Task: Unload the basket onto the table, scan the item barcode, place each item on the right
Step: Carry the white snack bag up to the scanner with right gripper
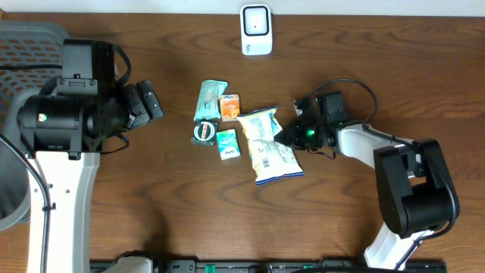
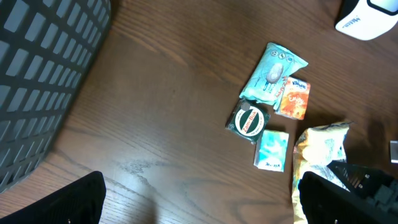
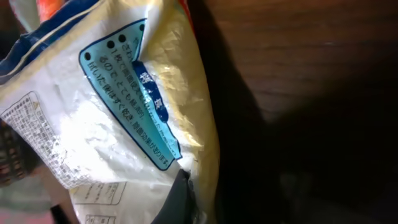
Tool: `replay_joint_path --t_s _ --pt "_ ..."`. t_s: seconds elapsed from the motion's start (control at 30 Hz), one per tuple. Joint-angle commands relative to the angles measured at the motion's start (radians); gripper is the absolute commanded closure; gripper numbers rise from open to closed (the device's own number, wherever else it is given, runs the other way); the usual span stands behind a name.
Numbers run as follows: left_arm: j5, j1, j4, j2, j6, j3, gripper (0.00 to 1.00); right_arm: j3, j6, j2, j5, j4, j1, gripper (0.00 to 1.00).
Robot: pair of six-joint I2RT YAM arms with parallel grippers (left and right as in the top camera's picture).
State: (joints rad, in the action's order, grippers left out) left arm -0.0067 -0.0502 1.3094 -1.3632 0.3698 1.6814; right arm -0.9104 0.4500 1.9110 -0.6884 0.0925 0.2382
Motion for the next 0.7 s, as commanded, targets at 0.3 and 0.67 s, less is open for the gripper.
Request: replay_joint_path --t_s 0.3,0.67 --pt "-0.013 0.003 0.003 0.005 0.012 0.002 0.02 0.027 0.077 -0.166 -0.447 -0.209 -0.214 0.99" --pt "-0.013 0.003 0.004 0.005 0.012 0.002 0.02 0.027 0.183 -0.296 -0.588 -0.34 -0.291 0.99"
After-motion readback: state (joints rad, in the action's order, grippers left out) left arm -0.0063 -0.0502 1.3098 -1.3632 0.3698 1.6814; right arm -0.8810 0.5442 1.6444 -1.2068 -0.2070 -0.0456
